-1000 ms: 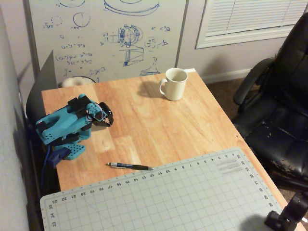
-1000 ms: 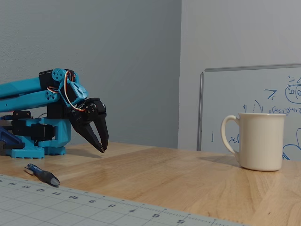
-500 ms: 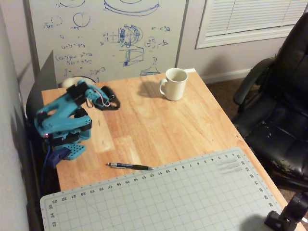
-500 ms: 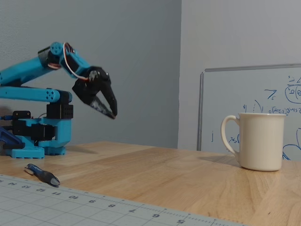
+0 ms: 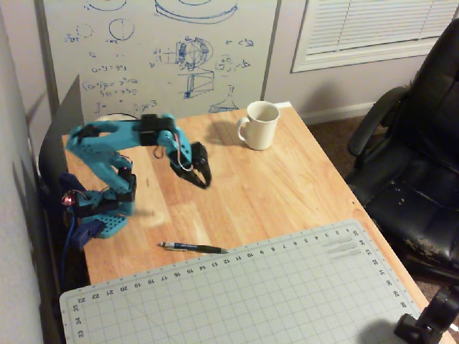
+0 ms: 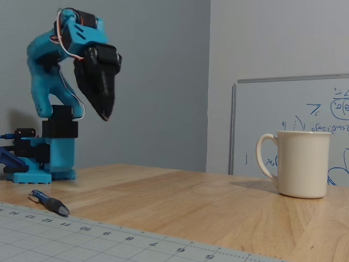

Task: Touch the pen.

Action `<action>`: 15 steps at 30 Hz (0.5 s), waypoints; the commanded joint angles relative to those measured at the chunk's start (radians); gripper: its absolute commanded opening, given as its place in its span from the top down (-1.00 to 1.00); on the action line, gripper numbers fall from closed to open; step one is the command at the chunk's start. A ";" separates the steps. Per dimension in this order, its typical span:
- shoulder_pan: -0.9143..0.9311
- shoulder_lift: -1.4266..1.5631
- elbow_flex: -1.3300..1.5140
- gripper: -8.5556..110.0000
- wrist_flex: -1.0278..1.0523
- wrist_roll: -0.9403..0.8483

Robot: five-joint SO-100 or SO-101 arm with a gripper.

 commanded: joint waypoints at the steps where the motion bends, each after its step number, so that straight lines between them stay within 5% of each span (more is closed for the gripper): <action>1: 0.086 -0.196 -0.209 0.85 -0.025 -0.025; 15: 0.120 -0.811 -0.500 0.85 -0.023 -0.026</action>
